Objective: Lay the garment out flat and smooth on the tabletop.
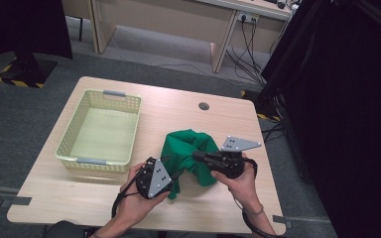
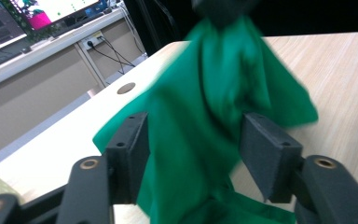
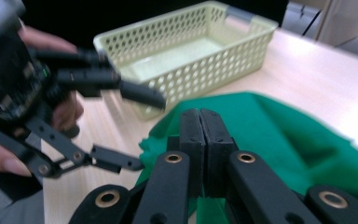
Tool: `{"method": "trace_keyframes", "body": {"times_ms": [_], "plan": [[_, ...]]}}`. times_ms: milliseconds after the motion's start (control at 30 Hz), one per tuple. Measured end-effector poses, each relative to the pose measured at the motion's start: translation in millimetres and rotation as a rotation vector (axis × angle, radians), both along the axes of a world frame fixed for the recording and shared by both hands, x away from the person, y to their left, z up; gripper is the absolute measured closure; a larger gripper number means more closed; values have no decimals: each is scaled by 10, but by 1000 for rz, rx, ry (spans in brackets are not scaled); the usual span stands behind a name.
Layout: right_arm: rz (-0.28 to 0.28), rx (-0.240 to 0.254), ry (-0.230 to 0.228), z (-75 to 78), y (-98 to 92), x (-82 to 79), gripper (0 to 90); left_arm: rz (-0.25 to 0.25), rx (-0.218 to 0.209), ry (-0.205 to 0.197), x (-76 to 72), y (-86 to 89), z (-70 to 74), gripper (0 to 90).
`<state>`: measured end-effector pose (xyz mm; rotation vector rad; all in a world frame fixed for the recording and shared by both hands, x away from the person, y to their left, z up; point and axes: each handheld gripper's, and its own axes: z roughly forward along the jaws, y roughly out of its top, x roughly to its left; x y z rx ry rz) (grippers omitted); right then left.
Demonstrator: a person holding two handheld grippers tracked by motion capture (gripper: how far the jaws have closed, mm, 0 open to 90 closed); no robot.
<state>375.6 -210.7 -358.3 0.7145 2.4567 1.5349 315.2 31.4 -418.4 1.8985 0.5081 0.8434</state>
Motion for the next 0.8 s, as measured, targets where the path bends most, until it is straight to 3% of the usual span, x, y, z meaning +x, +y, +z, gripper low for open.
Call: {"method": "trace_keyframes", "body": {"times_ms": [167, 333, 433, 567, 667, 800], "plan": [[34, -35, 52, -197, 125, 14, 864, 2, 66, 11, 41, -9, -58, 422], [29, -32, 75, -257, 104, 31, 695, 16, 130, 63, 114, -36, -161, 495], [-12, -19, 64, -235, 0, 52, 610, 33, 142, 82, 146, -34, -202, 509], [-110, -25, 51, -212, -247, 105, 529, 50, 145, 103, 178, -16, -242, 530], [-189, -63, 64, -277, -472, 162, 506, 57, 147, 110, 187, -10, -251, 544], [-252, -148, 114, -508, -689, 233, 470, 59, 145, 112, 189, -13, -255, 563]]}}
